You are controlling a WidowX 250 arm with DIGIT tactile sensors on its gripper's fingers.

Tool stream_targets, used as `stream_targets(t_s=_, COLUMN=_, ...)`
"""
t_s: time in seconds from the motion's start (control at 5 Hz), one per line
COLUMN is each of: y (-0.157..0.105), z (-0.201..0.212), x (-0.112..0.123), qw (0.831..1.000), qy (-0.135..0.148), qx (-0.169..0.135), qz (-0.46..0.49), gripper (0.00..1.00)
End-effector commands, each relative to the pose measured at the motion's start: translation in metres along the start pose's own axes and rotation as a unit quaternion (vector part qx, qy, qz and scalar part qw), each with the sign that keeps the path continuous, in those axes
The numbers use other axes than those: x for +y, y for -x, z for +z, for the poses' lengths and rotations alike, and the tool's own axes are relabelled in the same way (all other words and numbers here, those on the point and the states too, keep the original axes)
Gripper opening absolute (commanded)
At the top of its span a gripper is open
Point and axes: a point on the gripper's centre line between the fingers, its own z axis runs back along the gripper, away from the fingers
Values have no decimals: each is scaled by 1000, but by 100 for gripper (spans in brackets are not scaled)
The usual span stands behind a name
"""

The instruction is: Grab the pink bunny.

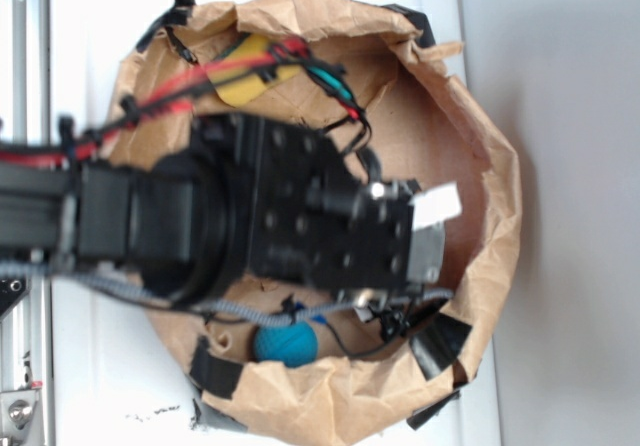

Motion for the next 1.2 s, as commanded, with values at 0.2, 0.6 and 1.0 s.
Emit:
stream_targets(t_s=0.2, y=36, z=3, x=46, qw=998, qy=-11, qx=-30, qz=62, gripper=0)
stream_targets(t_s=0.6, y=53, z=59, x=68, qw=997, qy=44, qx=6, qz=64, gripper=0)
stream_targets(t_s=1.0, y=41, z=116, x=74, qw=995, qy=57, qx=32, qz=76, gripper=0)
